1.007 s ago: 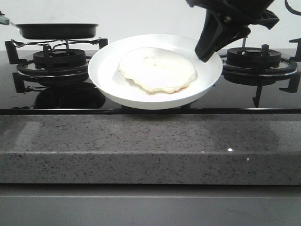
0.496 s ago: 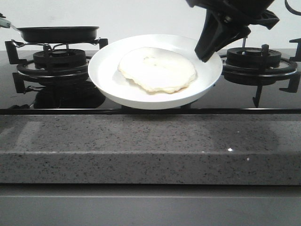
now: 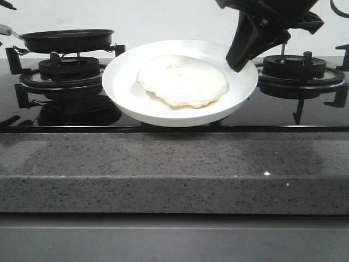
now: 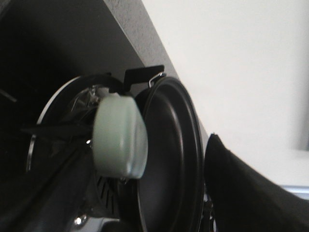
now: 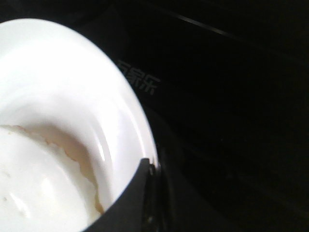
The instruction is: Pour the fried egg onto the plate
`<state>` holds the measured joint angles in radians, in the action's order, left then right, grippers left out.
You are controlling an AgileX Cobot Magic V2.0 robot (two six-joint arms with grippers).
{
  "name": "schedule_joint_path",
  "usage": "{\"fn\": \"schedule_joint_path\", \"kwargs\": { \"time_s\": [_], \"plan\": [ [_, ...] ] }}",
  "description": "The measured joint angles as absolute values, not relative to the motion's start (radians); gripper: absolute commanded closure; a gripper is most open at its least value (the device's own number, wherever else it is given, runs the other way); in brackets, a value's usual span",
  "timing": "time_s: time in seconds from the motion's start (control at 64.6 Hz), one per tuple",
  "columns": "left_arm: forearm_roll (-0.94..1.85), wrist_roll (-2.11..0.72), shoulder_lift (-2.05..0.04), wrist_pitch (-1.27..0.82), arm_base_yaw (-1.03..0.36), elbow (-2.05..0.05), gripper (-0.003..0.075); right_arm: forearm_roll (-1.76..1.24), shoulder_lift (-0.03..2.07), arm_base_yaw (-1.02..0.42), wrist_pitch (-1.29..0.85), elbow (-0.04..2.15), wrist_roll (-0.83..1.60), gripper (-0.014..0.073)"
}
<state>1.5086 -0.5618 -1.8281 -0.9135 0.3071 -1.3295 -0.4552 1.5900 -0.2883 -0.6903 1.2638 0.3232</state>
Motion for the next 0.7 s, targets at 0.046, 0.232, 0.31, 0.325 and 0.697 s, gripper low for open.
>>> {"fn": "schedule_joint_path", "kwargs": {
  "time_s": [0.046, 0.232, 0.31, 0.325, 0.697],
  "plan": [
    [1.495, -0.562, -1.828, -0.929, 0.309, -1.329, 0.0227, -0.455, 1.59, -0.288, -0.69, 1.264, 0.323, 0.0651],
    [1.44, -0.562, -1.828, -0.986, 0.321, -1.329, 0.0231, -0.455, 1.59, -0.288, -0.69, 1.264, 0.323, 0.0651],
    [1.423, -0.562, -1.828, -1.002, 0.33, -1.329, 0.0255, -0.455, 1.59, -0.288, -0.69, 1.264, 0.323, 0.0651],
    [1.42, -0.562, -1.828, -1.007, 0.332, -1.329, 0.0262, -0.455, 1.59, -0.288, -0.69, 1.264, 0.323, 0.0651],
    [1.403, -0.562, -1.828, -1.061, 0.34, -1.329, 0.0601, -0.455, 1.59, -0.288, -0.69, 1.264, 0.323, 0.0651]
  ]
}}
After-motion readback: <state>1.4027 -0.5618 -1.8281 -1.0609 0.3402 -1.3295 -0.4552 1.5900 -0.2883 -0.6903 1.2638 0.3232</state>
